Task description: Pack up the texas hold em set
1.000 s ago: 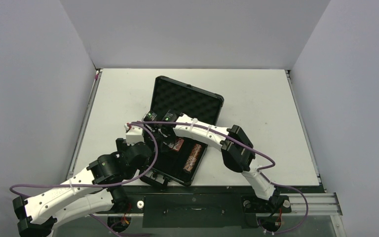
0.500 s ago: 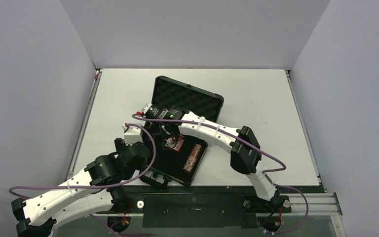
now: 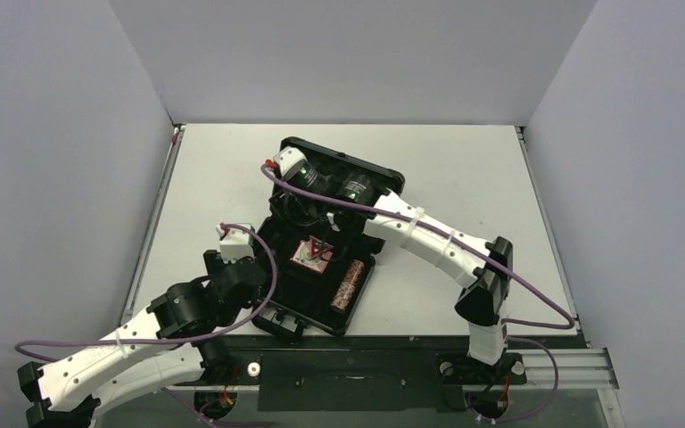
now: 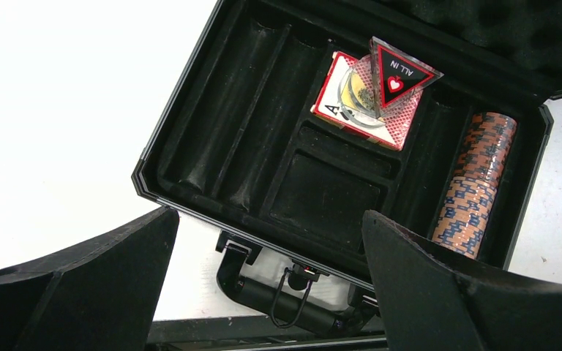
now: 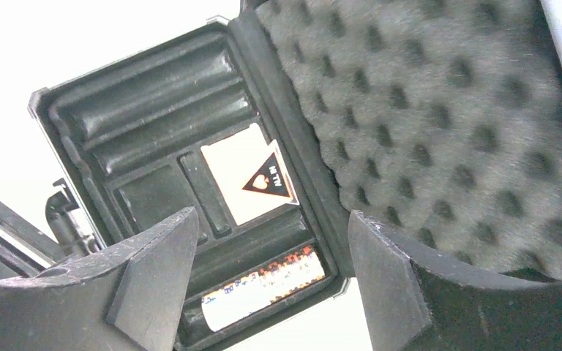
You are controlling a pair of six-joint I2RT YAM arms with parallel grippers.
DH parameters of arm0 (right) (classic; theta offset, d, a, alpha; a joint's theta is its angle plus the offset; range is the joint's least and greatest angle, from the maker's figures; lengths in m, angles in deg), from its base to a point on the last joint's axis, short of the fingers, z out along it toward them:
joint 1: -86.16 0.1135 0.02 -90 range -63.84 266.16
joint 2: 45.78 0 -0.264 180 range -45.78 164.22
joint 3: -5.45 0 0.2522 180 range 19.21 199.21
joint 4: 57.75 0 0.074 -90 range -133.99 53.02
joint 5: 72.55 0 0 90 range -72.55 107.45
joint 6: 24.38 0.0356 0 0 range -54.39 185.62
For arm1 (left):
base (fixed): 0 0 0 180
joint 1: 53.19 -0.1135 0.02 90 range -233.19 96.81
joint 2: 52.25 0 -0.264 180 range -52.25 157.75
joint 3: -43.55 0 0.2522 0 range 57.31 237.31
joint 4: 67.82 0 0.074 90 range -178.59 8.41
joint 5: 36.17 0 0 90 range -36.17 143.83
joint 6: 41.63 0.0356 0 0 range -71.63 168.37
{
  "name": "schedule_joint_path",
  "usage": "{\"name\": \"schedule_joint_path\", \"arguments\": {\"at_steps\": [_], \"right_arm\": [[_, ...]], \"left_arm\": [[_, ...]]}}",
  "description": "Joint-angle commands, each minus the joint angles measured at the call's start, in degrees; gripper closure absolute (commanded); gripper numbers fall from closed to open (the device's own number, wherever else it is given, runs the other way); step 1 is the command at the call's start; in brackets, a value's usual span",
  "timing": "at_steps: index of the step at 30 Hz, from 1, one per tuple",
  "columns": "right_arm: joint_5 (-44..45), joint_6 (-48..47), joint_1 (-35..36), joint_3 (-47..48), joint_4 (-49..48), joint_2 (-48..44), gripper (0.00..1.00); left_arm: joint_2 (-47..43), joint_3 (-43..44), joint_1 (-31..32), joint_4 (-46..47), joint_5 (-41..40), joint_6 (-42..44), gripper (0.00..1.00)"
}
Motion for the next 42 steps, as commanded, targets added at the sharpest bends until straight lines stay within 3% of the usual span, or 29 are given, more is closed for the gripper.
{"name": "schedule_joint_path", "arguments": {"at_steps": [1, 9, 18, 25, 28, 36, 42], "right_arm": [[2.3, 4.2, -1.7, -0.6, -2.5, -6.3, 0.3], [1.0, 10.0, -7.7, -3.4, -3.4, -15.6, 0.31], [-3.4, 14.3, -15.7, -17.5, -8.3, -28.5, 0.31], [-9.5, 17.4, -27.5, -24.4, -10.3, -34.8, 0.32], [-12.7, 18.0, -33.3, -25.6, -9.6, -34.9, 0.34], [-22.9, 21.5, -45.8, -24.4, -8.3, -28.8, 0.43], [-33.9, 25.4, -52.0, -22.1, -9.7, -20.5, 0.51]], "left_arm": [[-1.2, 2.0, 0.2, 0.4, -1.6, 0.5, 0.04], [-2.0, 1.7, 0.1, 0.6, -1.8, 0.7, 0.04], [-1.8, 3.2, -1.4, 0.2, -1.9, 2.7, 0.04], [2.3, 10.6, -5.5, -0.2, 0.7, 7.1, 0.04], [5.7, 16.6, -10.0, -1.6, 4.9, 8.9, 0.04], [10.7, 28.3, -22.9, -6.2, 25.9, 9.4, 0.04], [10.8, 31.8, -23.9, -8.3, 28.7, 7.1, 0.03]]}}
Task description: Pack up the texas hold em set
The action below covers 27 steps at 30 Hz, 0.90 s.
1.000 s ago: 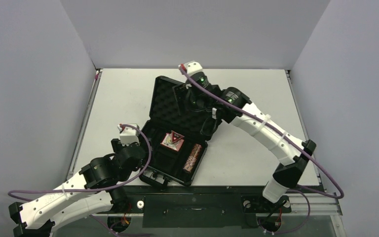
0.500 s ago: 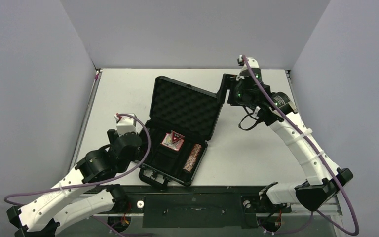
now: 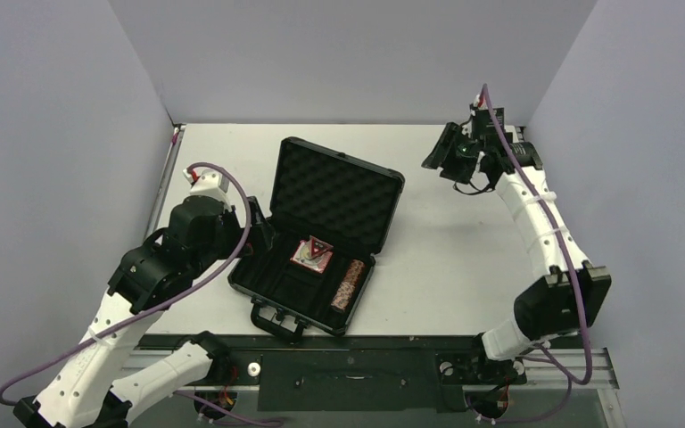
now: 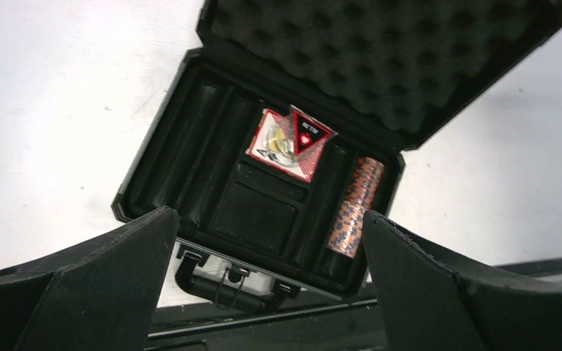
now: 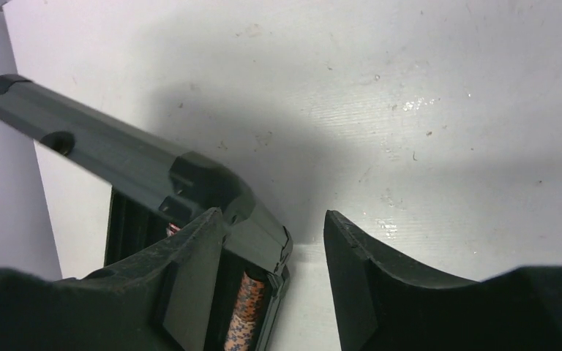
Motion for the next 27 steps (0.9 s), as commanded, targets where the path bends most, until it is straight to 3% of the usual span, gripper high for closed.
{"name": "schedule_joint_path", "arguments": {"at_steps": [1, 14, 27], "right_arm": [[-9.3, 3.4, -3.0, 3.5, -2.1, 5.7, 0.53], [-14.6, 6.2, -4.8, 10.9, -2.4, 21.5, 0.8], [-22.4, 7.7, -3.1, 11.7, -4.7, 26.7, 0.83]], "left_arm": [[-0.3, 4.0, -0.5, -2.9, 5.1, -1.5, 0.03], [-1.6, 9.4, -0.5, -8.8, 5.5, -0.8, 0.01], [-4.2, 5.6, -0.5, -8.3, 5.1, -0.6, 0.01]]}}
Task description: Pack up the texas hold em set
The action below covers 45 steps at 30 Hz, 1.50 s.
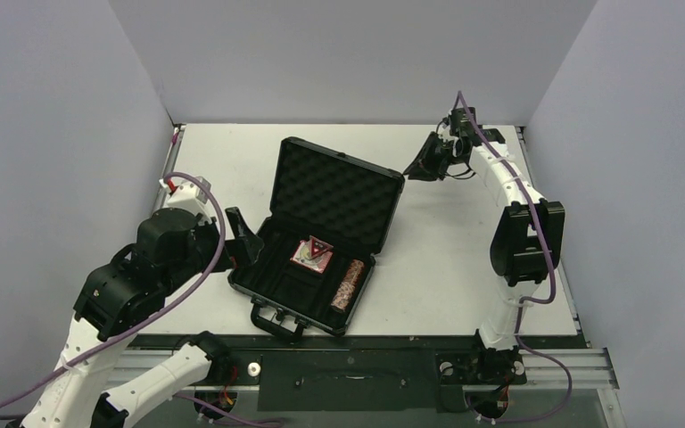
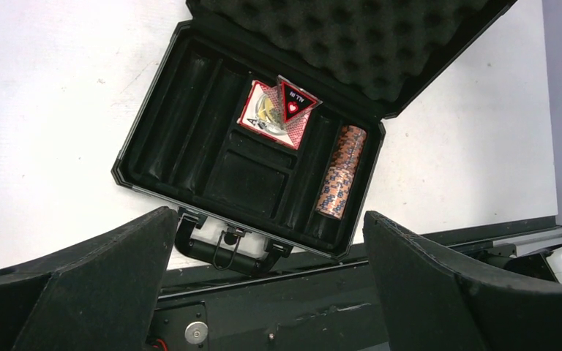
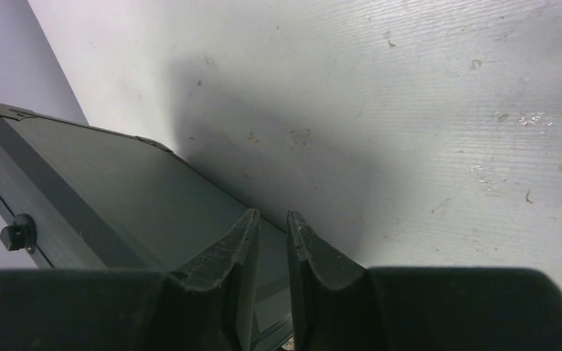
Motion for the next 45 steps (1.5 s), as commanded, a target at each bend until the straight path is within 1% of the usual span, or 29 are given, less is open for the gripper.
{"name": "schedule_joint_path", "arguments": {"at_steps": [1, 11, 23, 38, 45], "right_arm": [[-4.0, 1.0, 1.3, 2.6, -2.2, -0.1, 0.83], [-5.0, 0.9, 5.3, 0.5, -2.1, -3.1, 0.83], [-4.3, 1.8, 9.4, -0.8, -1.9, -6.8, 0.83], [-2.5, 3.1, 12.2, -6.0, -3.5, -12.0, 0.83], [-1.9, 3.3, 13.2, -9.2, -4.5, -13.6, 0.84]], "left_arm": [[-0.1, -1.1, -0.2, 1.4, 0.3, 0.6, 0.01], [1.2, -2.4, -0.2, 3.4, 1.2, 1.0, 0.01], [-0.6, -2.6, -0.2, 3.0, 1.1, 0.5, 0.01], [-2.5, -3.7, -0.2, 3.2, 1.3, -1.8, 0.01], [-3.1, -6.2, -0.3, 4.7, 2.5, -3.7, 0.01]]}}
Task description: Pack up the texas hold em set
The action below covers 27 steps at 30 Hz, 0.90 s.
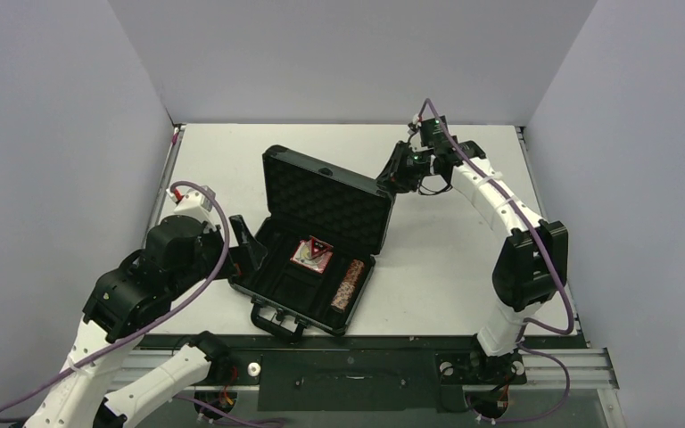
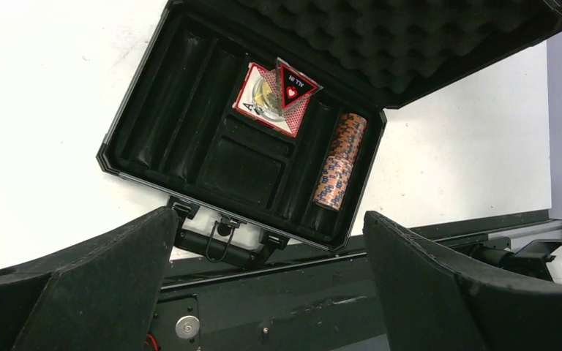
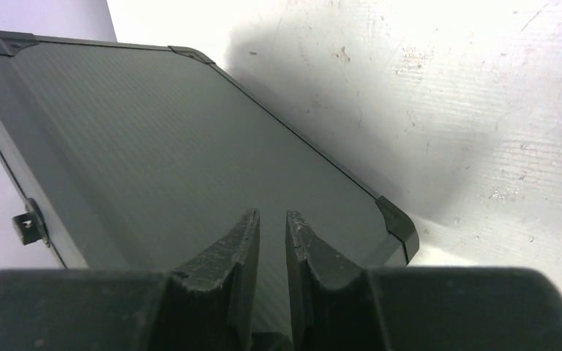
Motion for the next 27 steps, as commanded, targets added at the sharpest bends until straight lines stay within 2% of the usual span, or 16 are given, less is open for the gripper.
{"name": "schedule_joint_path", "arguments": {"at_steps": [1, 10, 27], "right_arm": [[0.1, 0.3, 1.7, -1.6, -0.4, -3.3, 0.84], [0.9, 0.6, 3.0, -2.4, -0.2, -4.6, 0.84], [0.7, 1.9, 5.5, -4.9, -1.3, -7.2, 0.84]], "left_arm": [[-0.8, -2.1, -0.2, 4.4, 1.2, -1.9, 0.01], [-1.7, -5.3, -0.2, 7.5, 0.9, -4.7, 0.0], [-1.1, -1.4, -0.2, 6.1, 1.0, -6.3, 0.0]]}}
